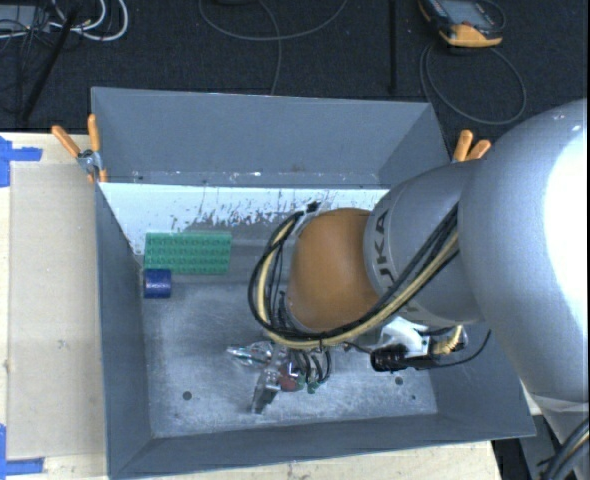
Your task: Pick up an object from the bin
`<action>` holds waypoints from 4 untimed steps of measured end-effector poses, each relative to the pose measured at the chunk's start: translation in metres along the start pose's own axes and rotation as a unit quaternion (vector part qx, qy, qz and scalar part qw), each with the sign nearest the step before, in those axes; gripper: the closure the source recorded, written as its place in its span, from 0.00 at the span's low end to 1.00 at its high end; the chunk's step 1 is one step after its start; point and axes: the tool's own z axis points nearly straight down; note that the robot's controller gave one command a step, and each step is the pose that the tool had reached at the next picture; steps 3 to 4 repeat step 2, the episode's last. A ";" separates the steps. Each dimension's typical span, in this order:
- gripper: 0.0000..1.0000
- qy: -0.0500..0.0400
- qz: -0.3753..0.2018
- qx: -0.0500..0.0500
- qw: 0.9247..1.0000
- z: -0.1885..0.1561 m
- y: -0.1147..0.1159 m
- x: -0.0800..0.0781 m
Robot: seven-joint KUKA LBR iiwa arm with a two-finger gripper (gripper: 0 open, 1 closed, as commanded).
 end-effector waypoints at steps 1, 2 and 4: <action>1.00 -0.001 0.002 0.000 1.000 -0.001 0.000 -0.001; 1.00 -0.005 -0.016 -0.003 1.000 -0.163 -0.004 0.003; 1.00 -0.005 -0.016 -0.003 1.000 -0.163 -0.004 0.003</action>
Offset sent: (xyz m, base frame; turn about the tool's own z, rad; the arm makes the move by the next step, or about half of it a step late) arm 0.0000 0.0000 0.0000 0.0000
